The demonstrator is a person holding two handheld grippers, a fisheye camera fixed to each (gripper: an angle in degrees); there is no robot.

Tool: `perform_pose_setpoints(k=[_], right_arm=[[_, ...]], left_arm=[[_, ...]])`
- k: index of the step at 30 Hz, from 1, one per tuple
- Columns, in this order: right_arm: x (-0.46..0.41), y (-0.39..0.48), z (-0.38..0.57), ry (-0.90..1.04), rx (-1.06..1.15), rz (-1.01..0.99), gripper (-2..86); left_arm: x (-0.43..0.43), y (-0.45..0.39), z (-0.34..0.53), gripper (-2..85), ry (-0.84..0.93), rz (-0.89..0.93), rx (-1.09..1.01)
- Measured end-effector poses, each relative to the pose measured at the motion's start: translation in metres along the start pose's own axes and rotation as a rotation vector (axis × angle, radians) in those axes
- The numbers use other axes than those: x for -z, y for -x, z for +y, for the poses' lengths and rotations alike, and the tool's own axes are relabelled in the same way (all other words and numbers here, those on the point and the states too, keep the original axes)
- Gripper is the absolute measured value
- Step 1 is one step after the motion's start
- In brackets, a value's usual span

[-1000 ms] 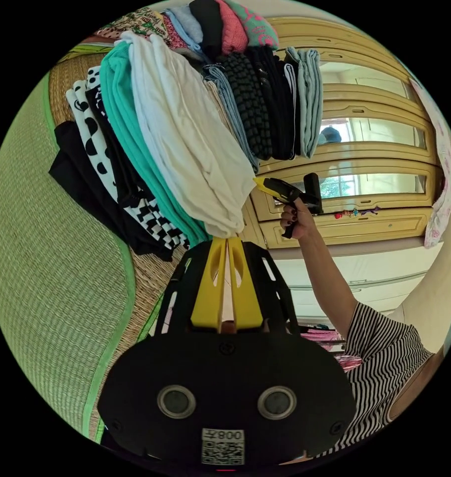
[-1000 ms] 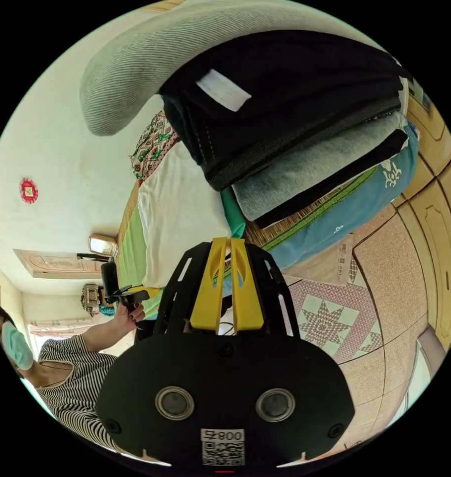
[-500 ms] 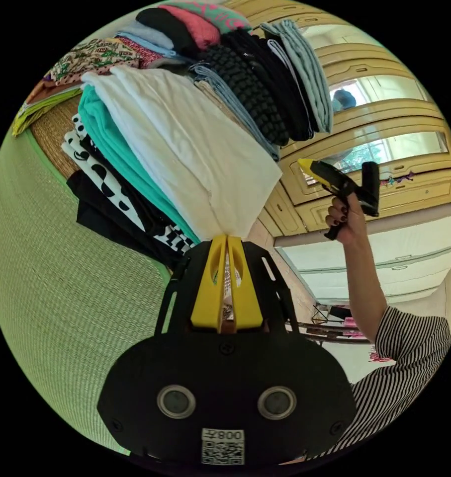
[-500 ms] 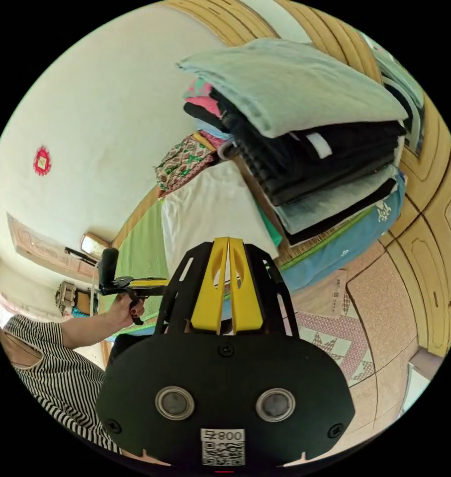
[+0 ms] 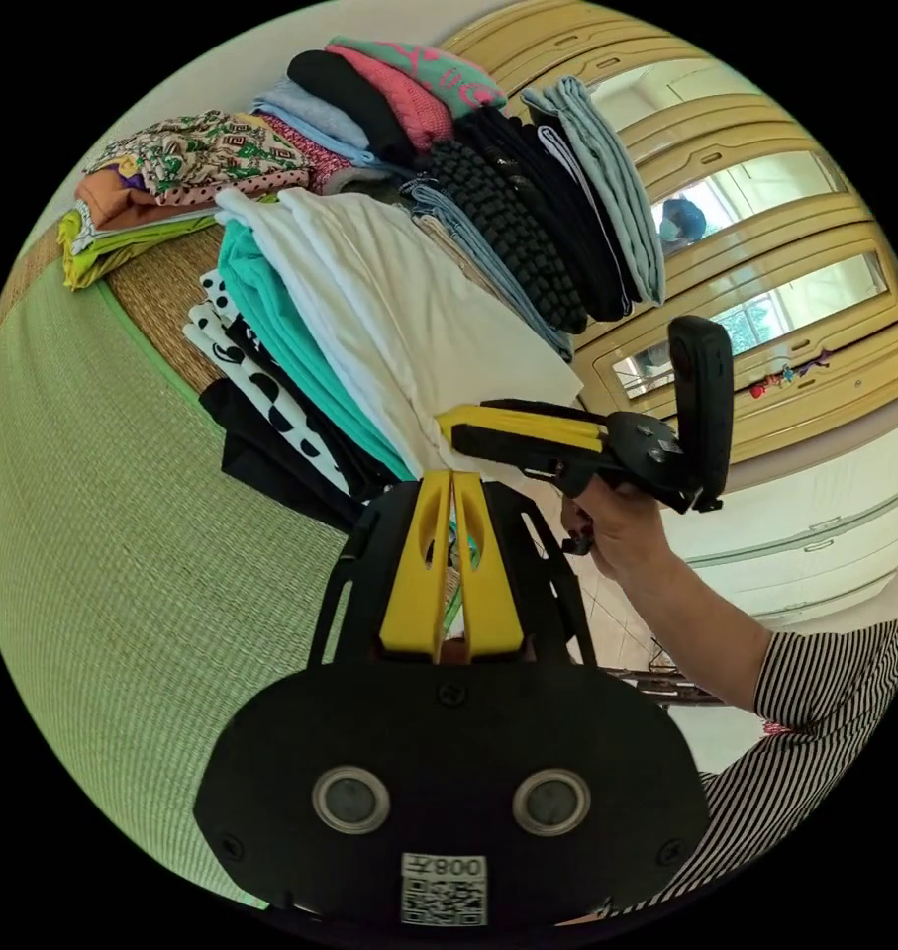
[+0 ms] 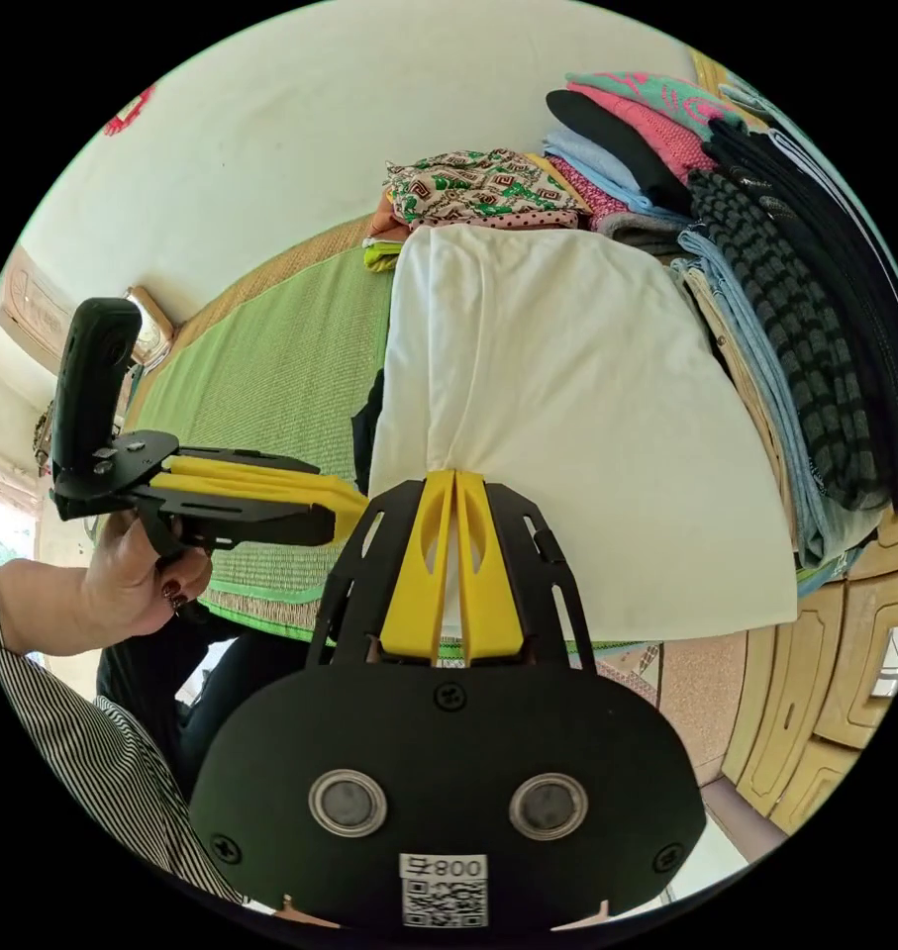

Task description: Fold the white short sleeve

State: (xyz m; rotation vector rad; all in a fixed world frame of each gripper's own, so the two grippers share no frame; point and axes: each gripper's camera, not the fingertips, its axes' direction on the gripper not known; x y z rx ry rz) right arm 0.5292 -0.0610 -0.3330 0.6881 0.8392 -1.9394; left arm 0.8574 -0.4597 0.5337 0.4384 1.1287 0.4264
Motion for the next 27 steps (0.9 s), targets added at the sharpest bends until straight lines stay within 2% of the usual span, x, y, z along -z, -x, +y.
perform_pose_setpoints(k=[6, 10, 12, 14, 17, 23, 27], right_arm=[[-0.009, 0.02, 0.006, -0.052, -0.041, 0.022, 0.1], [-0.001, 0.038, 0.01, -0.095, -0.071, 0.017, 0.1], [0.011, 0.051, 0.021, -0.177, -0.089, -0.037, 0.1], [0.011, 0.061, 0.031, -0.214, -0.096, -0.037, 0.1], [-0.03, 0.073, 0.035, -0.082, -0.087, -0.003, 0.2], [-0.042, 0.088, 0.029, -0.101, -0.096, -0.01, 0.3], [-0.04, 0.1, 0.025, -0.11, -0.095, -0.024, 0.4]], left_arm=[[0.037, 0.005, -0.026, 0.0, -0.122, -0.106, -0.082], [0.034, 0.041, -0.047, 0.1, 0.026, -0.207, 0.001], [0.038, 0.054, -0.041, 0.1, 0.034, -0.169, 0.012], [0.052, 0.059, -0.026, 0.1, -0.028, -0.149, 0.02], [0.062, 0.065, -0.008, 0.1, -0.023, -0.135, 0.003], [0.118, 0.071, 0.058, 0.1, -0.14, -0.079, -0.047], [0.143, 0.085, 0.113, 0.2, -0.111, -0.057, -0.051]])
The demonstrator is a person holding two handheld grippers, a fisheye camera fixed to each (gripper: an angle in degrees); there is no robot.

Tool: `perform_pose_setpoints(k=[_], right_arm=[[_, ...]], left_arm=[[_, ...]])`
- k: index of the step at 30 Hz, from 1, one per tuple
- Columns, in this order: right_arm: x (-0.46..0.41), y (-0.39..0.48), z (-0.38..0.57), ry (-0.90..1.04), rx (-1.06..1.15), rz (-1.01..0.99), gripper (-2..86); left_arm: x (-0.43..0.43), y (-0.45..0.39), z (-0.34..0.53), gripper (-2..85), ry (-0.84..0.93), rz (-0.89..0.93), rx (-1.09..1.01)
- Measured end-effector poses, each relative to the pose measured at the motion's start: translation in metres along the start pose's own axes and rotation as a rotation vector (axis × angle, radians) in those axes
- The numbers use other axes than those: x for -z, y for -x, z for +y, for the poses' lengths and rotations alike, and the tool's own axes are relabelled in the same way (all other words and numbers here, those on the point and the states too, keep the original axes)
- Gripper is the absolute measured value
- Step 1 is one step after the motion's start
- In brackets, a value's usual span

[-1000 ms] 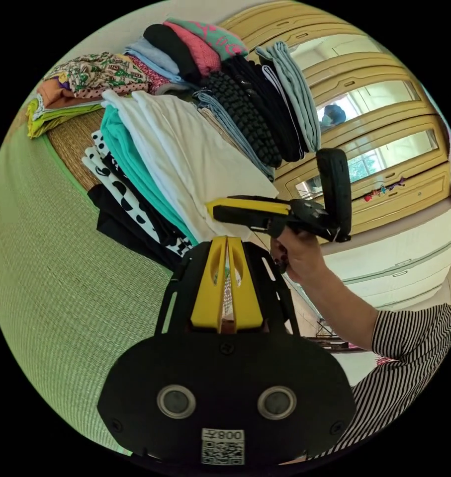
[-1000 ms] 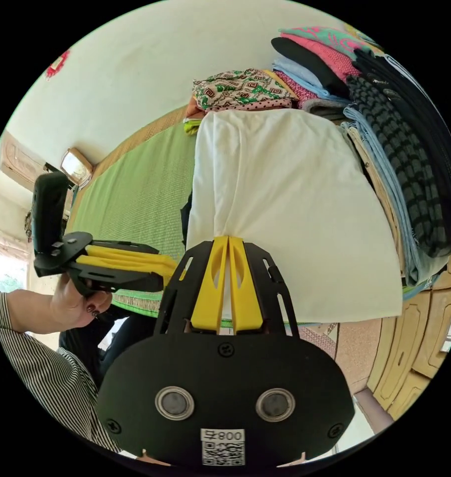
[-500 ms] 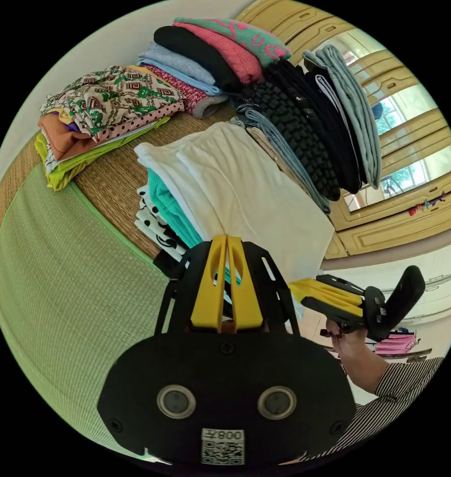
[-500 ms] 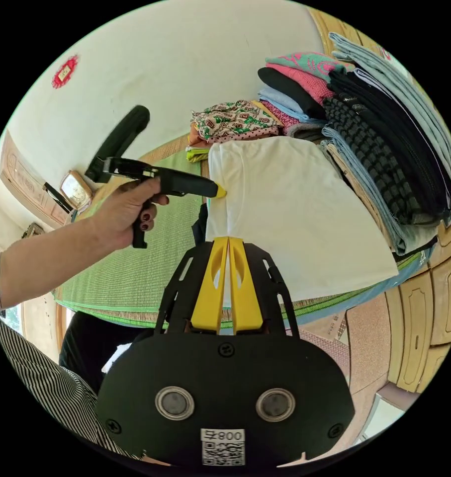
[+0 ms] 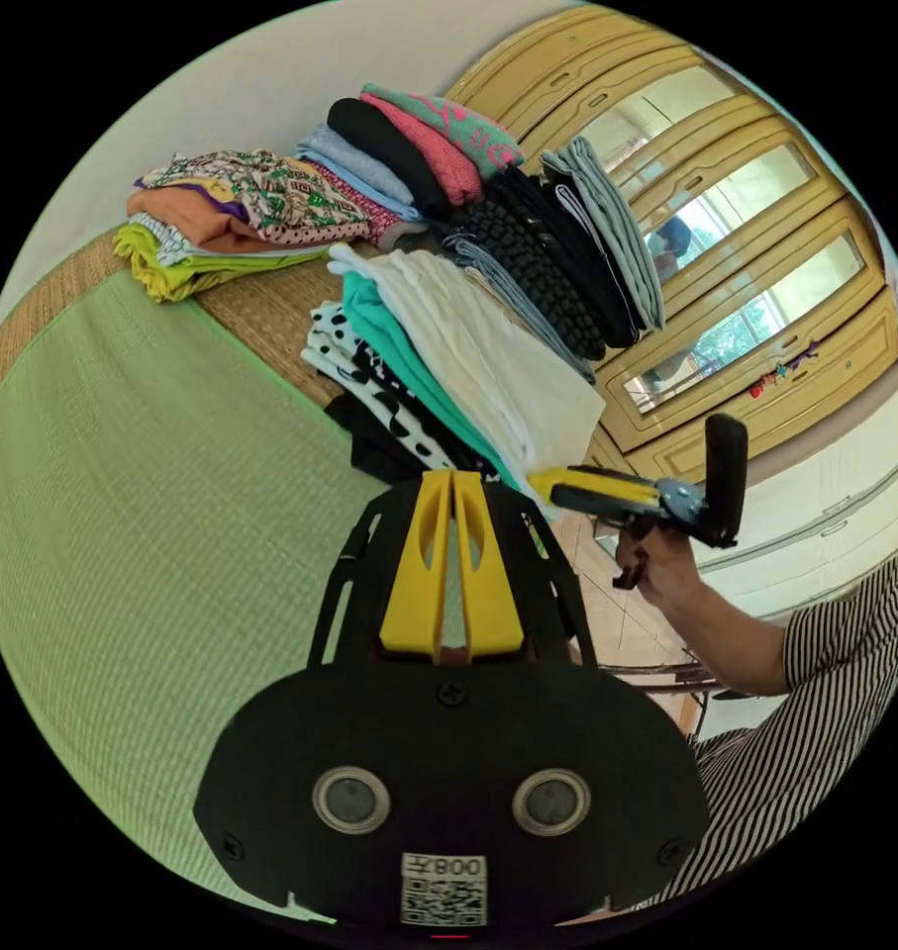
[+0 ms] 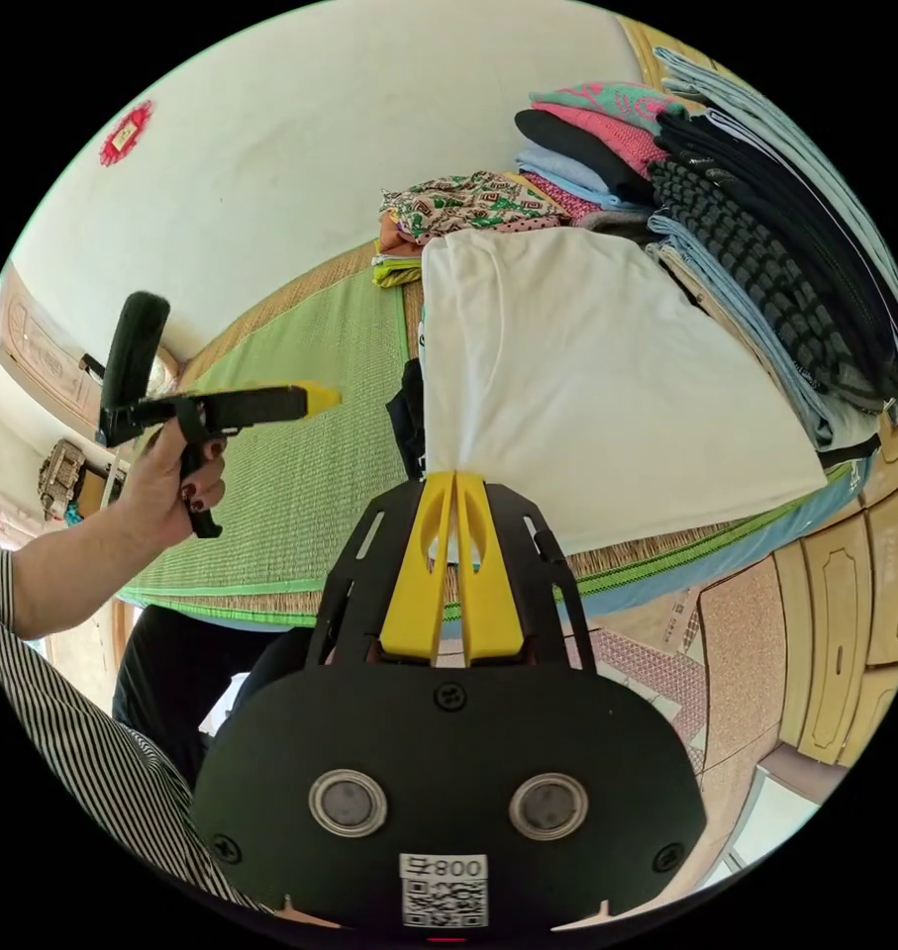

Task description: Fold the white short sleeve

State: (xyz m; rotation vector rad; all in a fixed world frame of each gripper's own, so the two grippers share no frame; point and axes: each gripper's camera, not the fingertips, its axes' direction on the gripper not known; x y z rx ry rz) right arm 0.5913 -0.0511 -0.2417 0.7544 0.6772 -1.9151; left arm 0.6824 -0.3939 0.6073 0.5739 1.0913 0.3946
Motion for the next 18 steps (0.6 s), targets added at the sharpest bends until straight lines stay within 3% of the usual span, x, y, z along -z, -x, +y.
perform_pose_setpoints(k=[3, 7, 12, 18], right_arm=[[0.017, 0.018, -0.004, -0.078, 0.026, -0.059, 0.8], [0.033, 0.049, -0.035, -0.197, 0.129, -0.082, 2.9], [0.008, 0.077, -0.145, -0.283, 0.24, -0.058, 7.3], [-0.064, 0.095, -0.282, -0.193, 0.197, -0.075, 8.5]], left_arm=[[0.02, 0.011, 0.044, 0.5, 0.048, -0.01, 0.021], [0.048, 0.017, 0.095, 1.5, 0.075, 0.132, 0.039], [0.084, 0.008, 0.139, 2.5, 0.067, 0.23, 0.036], [0.136, 0.0, 0.179, 2.7, 0.032, 0.269, 0.022]])
